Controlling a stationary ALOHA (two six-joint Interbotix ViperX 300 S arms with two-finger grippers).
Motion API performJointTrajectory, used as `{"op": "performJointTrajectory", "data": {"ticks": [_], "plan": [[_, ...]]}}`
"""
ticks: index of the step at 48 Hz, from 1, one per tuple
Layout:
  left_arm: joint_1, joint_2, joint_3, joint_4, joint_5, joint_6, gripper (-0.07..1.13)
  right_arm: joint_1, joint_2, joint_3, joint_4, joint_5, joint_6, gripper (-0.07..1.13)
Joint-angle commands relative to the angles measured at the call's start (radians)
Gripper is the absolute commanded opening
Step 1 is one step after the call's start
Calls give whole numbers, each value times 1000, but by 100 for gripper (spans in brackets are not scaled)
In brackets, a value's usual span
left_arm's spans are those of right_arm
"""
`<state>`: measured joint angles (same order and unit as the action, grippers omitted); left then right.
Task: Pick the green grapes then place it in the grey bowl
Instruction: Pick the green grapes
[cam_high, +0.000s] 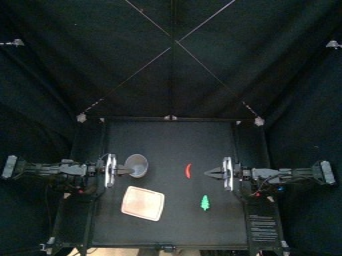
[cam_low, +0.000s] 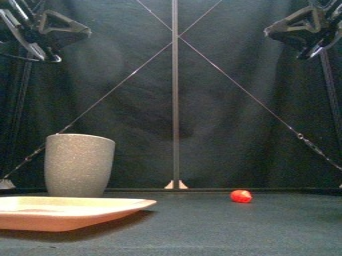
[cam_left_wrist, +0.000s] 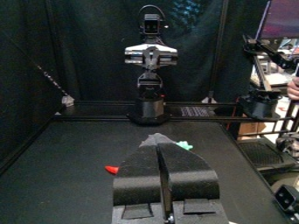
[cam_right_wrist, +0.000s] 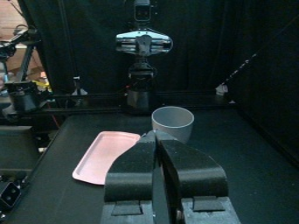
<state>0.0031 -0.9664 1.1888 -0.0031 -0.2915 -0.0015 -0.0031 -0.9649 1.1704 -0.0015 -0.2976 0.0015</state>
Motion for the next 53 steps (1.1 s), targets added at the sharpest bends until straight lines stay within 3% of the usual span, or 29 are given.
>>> {"op": "performJointTrajectory", "data": {"ticks": [1, 11, 20, 24, 33, 38, 53], "plan": [[3, 14, -40, 3, 95, 3, 12, 6, 20, -14, 35, 11, 23, 8], [15, 14, -80, 0, 305, 3, 12, 11, 38, -49, 206, 199, 124, 8], [38, 14, -89, 2, 374, 5, 12, 26, 41, -74, 342, 368, 242, 13], [48, 12, -86, 3, 374, 6, 12, 34, 43, -71, 400, 423, 308, 26], [86, 12, -84, 9, 370, 8, 12, 67, 55, -26, 499, 511, 485, 75], [112, 12, -81, 11, 354, 8, 12, 104, 84, 12, 523, 520, 592, 95], [173, 14, -80, 9, 347, 6, 12, 169, 230, 58, 502, 551, 876, 96]]}}
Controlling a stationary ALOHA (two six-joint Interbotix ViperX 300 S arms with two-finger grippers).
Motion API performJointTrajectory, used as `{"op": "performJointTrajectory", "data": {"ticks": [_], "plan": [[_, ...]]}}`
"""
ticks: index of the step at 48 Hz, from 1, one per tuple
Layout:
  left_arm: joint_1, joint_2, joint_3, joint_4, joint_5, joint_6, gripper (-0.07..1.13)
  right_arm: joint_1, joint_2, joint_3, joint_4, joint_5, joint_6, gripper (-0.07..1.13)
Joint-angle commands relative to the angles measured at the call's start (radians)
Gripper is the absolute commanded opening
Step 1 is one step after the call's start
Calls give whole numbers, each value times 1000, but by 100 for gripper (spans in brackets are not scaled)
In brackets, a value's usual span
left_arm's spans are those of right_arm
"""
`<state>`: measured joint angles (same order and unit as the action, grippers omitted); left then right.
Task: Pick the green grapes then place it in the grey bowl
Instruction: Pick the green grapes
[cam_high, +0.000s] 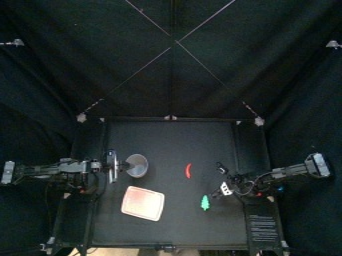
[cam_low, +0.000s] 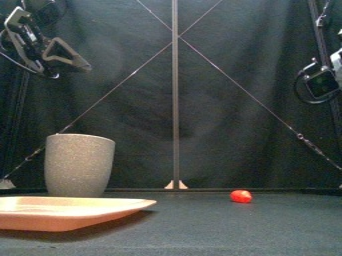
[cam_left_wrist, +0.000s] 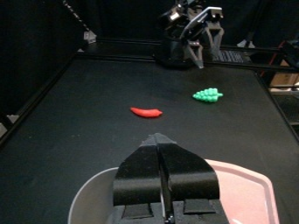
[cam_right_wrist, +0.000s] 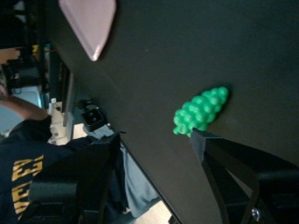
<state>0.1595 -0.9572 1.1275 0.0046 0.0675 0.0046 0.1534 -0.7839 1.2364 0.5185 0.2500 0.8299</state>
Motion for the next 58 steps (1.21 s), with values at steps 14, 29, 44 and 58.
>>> {"op": "performJointTrajectory", "data": {"ticks": [14, 29, 44, 58], "plan": [[31, 3, -17, 2, -35, 0, 12, 18, 221, -46, -72, 15, 206, 96], [49, 3, -2, -3, -35, -2, 12, 66, 359, -110, -71, 0, 259, 96], [49, 0, 8, -11, -35, -2, 12, 71, 525, -156, -66, -35, 258, 96], [49, -5, 8, -12, -35, -2, 12, 81, 580, -210, -72, -35, 256, 74]]}}
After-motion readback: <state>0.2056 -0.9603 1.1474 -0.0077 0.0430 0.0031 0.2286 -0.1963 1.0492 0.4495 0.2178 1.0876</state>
